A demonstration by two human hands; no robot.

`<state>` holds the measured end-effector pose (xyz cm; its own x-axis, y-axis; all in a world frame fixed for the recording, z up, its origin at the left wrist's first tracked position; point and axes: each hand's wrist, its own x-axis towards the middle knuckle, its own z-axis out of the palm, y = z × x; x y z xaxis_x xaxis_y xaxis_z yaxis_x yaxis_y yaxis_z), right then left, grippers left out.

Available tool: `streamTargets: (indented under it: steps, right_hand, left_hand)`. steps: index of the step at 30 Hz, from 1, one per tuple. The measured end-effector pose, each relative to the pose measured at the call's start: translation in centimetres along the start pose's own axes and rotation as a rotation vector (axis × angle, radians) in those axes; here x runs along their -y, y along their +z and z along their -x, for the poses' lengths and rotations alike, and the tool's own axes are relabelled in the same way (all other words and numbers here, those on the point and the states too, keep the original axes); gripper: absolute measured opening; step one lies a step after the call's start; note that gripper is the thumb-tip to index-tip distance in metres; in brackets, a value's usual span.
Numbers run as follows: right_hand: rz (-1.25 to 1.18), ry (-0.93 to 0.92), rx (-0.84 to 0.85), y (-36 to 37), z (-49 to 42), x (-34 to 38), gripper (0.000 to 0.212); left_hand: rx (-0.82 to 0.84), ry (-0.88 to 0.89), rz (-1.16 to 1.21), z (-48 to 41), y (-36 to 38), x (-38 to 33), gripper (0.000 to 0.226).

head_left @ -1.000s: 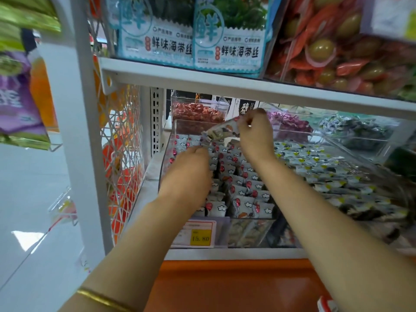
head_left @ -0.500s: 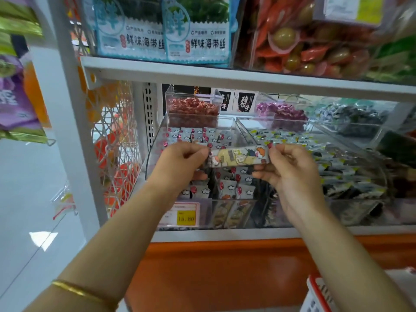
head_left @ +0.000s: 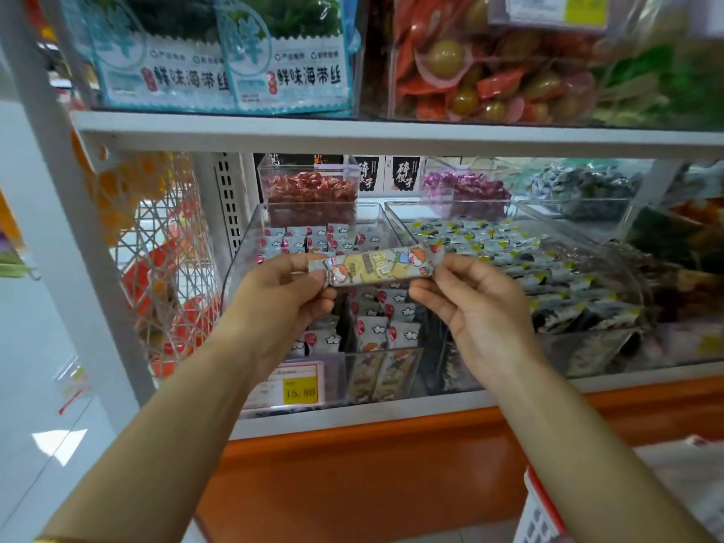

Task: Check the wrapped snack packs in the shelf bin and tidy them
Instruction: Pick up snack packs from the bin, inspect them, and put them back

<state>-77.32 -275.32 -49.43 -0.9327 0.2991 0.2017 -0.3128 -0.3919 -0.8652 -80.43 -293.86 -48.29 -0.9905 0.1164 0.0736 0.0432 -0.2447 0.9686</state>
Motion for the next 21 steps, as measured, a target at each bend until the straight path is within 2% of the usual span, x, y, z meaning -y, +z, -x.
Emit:
streamTargets:
  steps: [3, 6, 10, 13, 16, 19, 21]
  right_hand:
    - [0.004, -0.013, -0.033, -0.1, -0.1, 0.0, 0.013]
    - [0.018, -0.034, -0.063, -0.1, -0.2, 0.0, 0.014]
    - [0.088, -0.105, -0.094, -0.1, -0.1, 0.1, 0.013]
    - [0.098, -0.121, -0.067, -0.1, -0.1, 0.2, 0.012]
    - [0.197, -0.156, -0.032, -0.2, -0.1, 0.1, 0.002]
    - [0.278, -0.166, 0.000, -0.3, -0.3, -0.1, 0.019]
    - [0.374, -0.199, 0.042, -0.2, -0.2, -0.2, 0.028]
  left_hand:
    - [0.048, -0.021, 0.104, 0.2, 0.2, -0.3, 0.020]
    - [0.091, -0.011, 0.114, 0.5, 0.3, -0.7, 0.020]
    - [0.165, 0.031, -0.001, 0.9, 0.2, -0.8, 0.020]
    - [0.148, 0.102, -0.182, 1.1, 0.3, -0.8, 0.025]
    - [0.137, 0.116, -0.203, 1.3, 0.5, -1.0, 0.032]
    - [0.118, 0.048, -0.116, 1.2, 0.7, -1.2, 0.032]
    - [0.110, 0.035, -0.104, 1.1, 0.7, -1.2, 0.019]
